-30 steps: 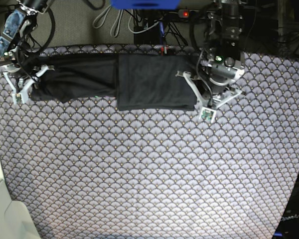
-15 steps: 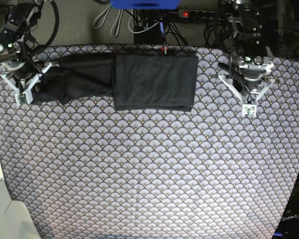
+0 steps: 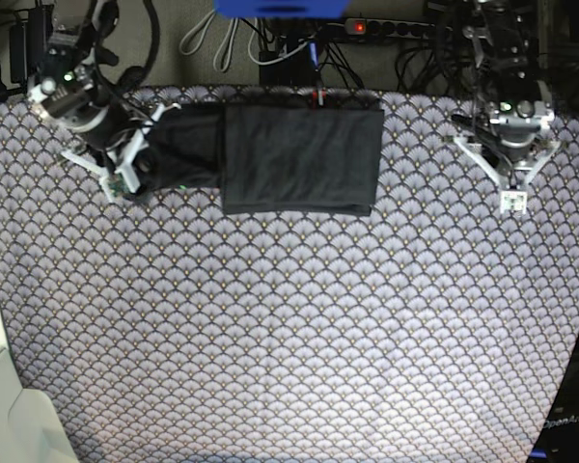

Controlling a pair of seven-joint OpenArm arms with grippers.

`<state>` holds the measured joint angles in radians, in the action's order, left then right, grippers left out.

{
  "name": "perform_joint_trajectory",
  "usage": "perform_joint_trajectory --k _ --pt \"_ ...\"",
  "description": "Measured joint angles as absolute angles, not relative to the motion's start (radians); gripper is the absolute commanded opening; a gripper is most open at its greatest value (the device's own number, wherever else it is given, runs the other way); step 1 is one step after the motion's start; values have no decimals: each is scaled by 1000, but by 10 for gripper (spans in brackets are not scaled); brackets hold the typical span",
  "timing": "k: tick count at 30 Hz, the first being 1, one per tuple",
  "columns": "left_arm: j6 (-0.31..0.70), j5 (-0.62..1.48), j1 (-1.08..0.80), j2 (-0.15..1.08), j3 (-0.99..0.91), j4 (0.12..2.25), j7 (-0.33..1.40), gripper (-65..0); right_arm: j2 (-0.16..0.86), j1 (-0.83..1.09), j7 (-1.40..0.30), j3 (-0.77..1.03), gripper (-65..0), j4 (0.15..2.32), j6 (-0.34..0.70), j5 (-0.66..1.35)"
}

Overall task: Fold the T-shirt properly
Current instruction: 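Carry the strip end with the right gripper onto the folded half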

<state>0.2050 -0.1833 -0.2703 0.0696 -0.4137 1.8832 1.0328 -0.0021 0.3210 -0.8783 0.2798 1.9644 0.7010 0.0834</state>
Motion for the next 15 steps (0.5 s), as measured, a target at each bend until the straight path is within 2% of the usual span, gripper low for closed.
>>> perform_joint_trajectory --k 11,15 --pt "205 -175 -268 97 -516 1883 1032 -646 -28 291 -890 -57 -650 1963 698 82" --pt "206 -176 -286 117 -521 1883 1026 -646 -28 233 -877 -125 -650 1963 698 81"
